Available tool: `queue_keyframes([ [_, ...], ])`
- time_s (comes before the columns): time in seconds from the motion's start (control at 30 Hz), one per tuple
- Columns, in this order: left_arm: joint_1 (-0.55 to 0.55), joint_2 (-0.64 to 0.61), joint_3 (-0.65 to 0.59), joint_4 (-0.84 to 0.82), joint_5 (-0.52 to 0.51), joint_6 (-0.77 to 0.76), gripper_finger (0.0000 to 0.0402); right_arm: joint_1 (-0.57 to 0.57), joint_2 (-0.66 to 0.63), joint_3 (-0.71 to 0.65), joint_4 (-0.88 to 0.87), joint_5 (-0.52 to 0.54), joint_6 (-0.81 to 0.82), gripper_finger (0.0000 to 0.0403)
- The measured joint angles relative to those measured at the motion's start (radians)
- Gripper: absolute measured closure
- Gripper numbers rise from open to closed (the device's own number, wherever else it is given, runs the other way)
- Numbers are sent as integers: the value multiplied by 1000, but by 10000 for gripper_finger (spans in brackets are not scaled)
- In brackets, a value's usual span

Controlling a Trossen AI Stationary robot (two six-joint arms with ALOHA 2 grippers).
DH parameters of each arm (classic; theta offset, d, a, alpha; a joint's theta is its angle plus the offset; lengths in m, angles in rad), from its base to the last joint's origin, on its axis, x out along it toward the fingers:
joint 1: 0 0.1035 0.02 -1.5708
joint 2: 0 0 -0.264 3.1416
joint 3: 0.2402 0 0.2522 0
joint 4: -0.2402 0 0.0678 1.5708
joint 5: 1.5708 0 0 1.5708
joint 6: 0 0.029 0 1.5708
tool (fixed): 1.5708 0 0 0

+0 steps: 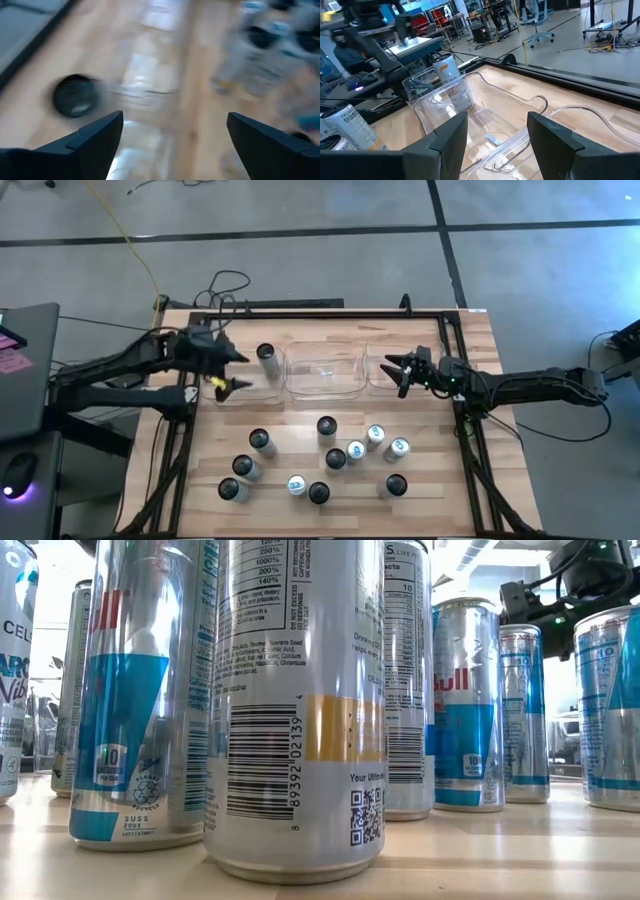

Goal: Sort soda cans
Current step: Put the green soda can into the left transparent bin

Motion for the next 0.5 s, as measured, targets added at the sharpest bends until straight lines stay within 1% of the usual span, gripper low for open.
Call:
queue_keyframes([
  [0.07,-84,1,0,-2,16,-4,48,0,0,0,4,0,0,174],
  [0.13,-176,18,0,10,10,-5,48,0,0,0,6,0,0,174],
  [0.3,-380,98,0,76,-78,12,48,4,0,0,14,-1,0,174],
  [0.4,-473,156,0,90,-129,65,48,18,0,0,16,-2,0,174],
  [0.5,-526,210,0,94,-181,78,48,30,0,0,19,-4,0,174],
])
